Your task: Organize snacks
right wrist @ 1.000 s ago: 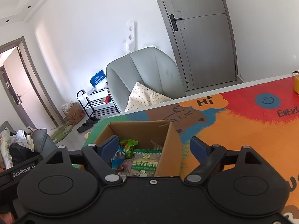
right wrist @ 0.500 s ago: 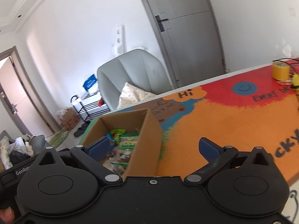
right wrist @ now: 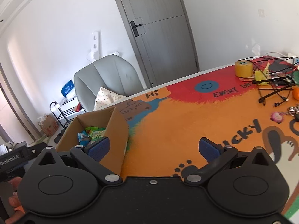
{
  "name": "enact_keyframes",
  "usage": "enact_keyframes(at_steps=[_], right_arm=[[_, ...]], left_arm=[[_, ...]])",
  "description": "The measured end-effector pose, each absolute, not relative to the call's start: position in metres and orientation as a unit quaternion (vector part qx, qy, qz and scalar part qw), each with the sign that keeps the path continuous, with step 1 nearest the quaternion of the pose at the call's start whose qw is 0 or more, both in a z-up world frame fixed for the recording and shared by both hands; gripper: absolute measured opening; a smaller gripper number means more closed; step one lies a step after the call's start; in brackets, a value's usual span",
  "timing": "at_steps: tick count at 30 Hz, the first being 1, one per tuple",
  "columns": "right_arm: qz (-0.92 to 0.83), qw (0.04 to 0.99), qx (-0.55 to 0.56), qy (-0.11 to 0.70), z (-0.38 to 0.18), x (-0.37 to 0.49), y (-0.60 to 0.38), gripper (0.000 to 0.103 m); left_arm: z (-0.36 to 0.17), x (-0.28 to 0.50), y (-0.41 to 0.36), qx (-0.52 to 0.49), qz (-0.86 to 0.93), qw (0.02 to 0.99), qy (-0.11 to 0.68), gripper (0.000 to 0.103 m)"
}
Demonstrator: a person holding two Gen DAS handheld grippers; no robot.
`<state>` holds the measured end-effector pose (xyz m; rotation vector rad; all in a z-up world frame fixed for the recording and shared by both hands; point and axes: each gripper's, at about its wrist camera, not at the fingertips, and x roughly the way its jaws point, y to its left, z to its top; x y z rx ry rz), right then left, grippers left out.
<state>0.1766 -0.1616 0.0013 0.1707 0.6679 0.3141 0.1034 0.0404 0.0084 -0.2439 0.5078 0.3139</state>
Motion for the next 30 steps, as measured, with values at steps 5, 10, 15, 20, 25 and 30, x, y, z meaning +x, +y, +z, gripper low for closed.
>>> enact_keyframes(at_steps=[5,10,15,20,25,30], right_arm=[[0.135,0.937,0.071,0.314,0.010,0.166,-0.168,0.103],[0.137,0.937,0.071,0.314,0.019,0.154,-0.180,0.103],[0.139,0.937,0.066,0.314,0.026,0.145,-0.189,0.103],[0.140,0.939,0.074,0.304,0.035,0.138,-0.201,0.103],[0.140,0.939,0.071,0.305,0.039,0.131,-0.205,0.103],[0.152,0.940,0.058,0.300,0.049,0.121,-0.206,0.103]], left_arm=[[0.018,0.096,0.034,-0.110,0.151,0.950,0.251,0.103],[0.025,0.087,0.029,-0.097,0.147,0.951,0.255,0.103],[0.031,0.083,0.022,-0.071,0.141,0.951,0.265,0.103],[0.032,0.084,0.011,-0.026,0.128,0.946,0.295,0.103],[0.036,0.073,0.006,-0.018,0.119,0.949,0.293,0.103],[0.043,0.066,0.006,-0.016,0.103,0.951,0.292,0.103]])
